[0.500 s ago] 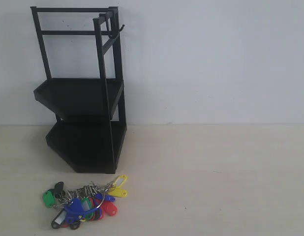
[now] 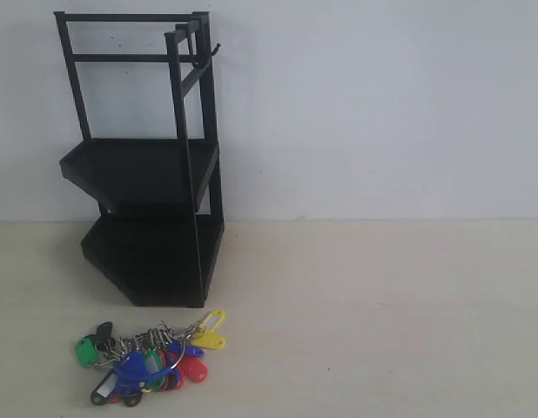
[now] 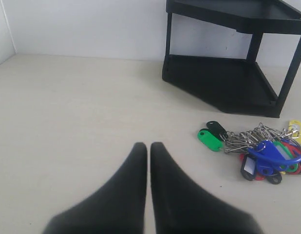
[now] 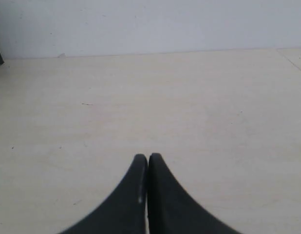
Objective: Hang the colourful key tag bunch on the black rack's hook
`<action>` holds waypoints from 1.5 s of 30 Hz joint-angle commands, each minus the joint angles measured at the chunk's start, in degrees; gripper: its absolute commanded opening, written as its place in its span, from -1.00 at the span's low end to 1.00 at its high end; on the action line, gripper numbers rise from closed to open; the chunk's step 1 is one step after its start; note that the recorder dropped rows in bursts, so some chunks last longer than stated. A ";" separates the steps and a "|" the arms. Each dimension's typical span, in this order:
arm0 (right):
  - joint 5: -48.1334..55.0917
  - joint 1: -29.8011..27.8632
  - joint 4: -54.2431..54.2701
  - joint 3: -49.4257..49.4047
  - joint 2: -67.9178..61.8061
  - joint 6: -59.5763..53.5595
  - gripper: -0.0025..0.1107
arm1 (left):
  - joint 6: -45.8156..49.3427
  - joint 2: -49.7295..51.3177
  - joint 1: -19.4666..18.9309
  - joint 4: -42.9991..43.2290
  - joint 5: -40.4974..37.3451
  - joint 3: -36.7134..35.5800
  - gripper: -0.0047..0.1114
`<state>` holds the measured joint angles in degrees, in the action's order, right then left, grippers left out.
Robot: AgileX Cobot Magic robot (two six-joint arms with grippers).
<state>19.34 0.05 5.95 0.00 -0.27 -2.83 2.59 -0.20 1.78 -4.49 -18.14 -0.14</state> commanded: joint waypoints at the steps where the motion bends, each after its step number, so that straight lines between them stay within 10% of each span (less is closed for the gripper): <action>1: -0.22 0.15 -0.35 0.00 0.27 -0.07 -0.96 | 0.02 0.20 -0.19 -0.40 0.52 0.14 -0.84; 10: -13.93 0.15 -0.35 0.00 0.27 -0.08 -0.96 | 0.02 0.20 -0.19 -0.40 0.52 0.14 -0.84; 19: -55.50 0.15 3.14 1.02 0.27 0.04 -0.96 | 0.02 0.20 -0.19 -0.40 0.52 0.14 -0.84; 29: 22.04 0.15 3.69 43.65 -29.62 -13.34 -0.96 | 0.02 0.20 -0.19 -0.40 0.52 0.14 -0.84; 45: 15.36 0.15 3.97 46.18 -50.21 -12.93 -0.96 | 0.02 0.20 -0.19 -0.40 0.52 0.14 -0.84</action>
<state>36.21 0.05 9.75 45.58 -49.85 -15.81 2.59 -0.20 1.78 -4.49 -18.14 -0.14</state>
